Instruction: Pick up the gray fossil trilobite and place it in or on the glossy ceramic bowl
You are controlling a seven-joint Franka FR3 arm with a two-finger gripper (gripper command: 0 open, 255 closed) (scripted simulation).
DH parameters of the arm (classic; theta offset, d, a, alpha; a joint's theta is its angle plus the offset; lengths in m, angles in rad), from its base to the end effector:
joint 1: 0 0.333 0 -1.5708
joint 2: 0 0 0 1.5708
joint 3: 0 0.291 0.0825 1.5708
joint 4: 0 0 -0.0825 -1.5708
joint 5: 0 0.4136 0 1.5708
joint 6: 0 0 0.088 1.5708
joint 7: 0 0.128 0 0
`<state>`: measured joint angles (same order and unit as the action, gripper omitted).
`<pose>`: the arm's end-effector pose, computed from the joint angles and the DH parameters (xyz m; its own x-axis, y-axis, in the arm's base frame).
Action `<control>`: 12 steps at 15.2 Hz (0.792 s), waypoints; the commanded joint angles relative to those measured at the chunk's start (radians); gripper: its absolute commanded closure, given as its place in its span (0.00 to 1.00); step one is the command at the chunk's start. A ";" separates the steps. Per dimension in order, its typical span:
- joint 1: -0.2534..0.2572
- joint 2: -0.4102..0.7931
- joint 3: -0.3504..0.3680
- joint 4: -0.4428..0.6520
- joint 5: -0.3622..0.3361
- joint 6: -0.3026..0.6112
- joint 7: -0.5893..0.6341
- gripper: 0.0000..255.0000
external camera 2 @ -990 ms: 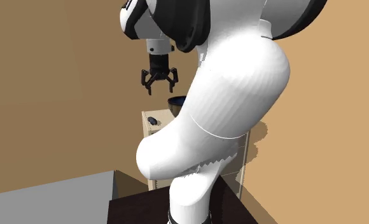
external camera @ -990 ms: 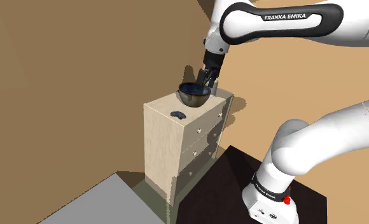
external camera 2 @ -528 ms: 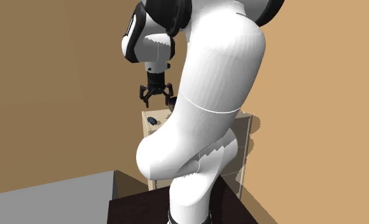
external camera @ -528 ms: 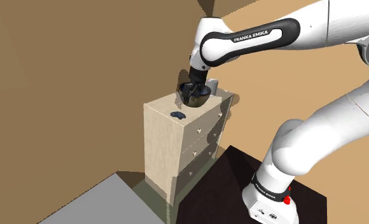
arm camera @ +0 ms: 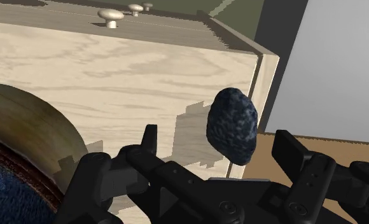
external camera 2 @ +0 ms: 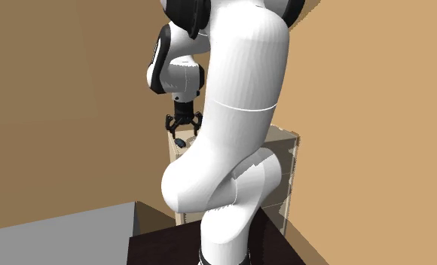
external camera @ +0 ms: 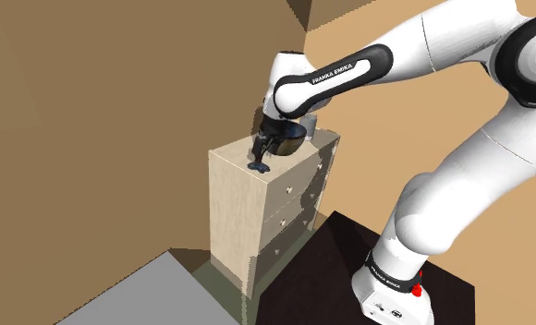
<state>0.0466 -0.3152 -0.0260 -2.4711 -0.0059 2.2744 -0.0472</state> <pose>0.4810 0.0101 0.3588 0.9904 0.0717 0.1182 0.0719 -0.9974 0.0024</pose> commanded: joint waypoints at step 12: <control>0.000 0.046 -0.001 -0.023 0.001 0.070 -0.001 1.00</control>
<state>0.0469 -0.2693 -0.0269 -2.4941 -0.0049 2.3441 -0.0486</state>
